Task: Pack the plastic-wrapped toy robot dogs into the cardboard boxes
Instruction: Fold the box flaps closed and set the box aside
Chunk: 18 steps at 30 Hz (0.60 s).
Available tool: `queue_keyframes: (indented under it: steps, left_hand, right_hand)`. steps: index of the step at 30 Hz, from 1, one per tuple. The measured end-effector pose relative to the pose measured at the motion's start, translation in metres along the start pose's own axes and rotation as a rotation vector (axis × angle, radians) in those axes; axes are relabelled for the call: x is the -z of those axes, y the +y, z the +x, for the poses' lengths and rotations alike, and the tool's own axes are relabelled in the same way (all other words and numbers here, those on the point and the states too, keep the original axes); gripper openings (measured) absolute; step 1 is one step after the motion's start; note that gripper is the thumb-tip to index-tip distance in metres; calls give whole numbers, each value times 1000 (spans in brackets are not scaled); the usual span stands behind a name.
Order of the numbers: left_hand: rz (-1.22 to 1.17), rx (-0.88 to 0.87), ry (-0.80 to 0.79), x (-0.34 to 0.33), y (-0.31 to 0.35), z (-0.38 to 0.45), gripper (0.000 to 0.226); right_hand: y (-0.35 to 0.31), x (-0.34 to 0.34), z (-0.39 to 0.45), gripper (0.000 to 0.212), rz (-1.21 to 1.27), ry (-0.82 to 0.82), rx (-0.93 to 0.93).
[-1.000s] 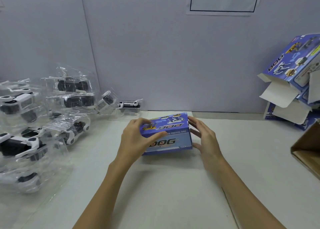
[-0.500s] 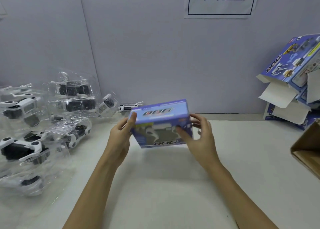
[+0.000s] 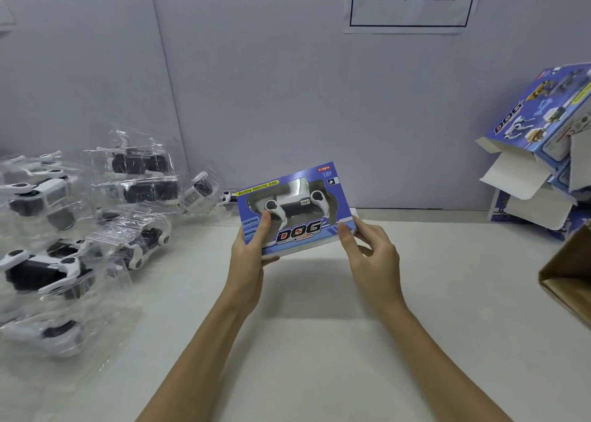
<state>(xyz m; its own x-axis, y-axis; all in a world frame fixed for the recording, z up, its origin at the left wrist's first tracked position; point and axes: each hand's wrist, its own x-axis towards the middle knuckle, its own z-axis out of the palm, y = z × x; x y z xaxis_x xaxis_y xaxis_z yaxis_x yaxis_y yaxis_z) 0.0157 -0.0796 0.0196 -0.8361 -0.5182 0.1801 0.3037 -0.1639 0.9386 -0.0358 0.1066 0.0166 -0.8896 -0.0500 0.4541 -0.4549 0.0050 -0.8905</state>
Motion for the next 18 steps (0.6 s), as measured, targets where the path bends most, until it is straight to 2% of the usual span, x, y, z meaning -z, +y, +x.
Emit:
queue_keyframes:
  steps: [3,6,11,13,14,16,18]
  left_hand:
    - [-14,-4,10,2,-1,1,53]
    - [-49,2,10,6,2,1,56]
    - [-74,41,-20,18,4,6,45]
    - [-88,30,-8,20,5,7,43]
    - [-101,32,-10,19,5,7,42]
    - [-168,81,-36,15,5,5,40]
    - [-240,116,-46,9,7,2,40]
  right_hand:
    - [2,2,2,29,-24,-6,7]
    - [6,4,6,17,53,-84,-54]
    - [11,2,7,26,290,-155,-202]
    - [10,1,5,44,387,-196,-249]
    - [8,1,5,47,429,-221,-242]
    - [4,-1,4,39,508,-254,-173]
    - [0,-3,4,42,491,-263,-63]
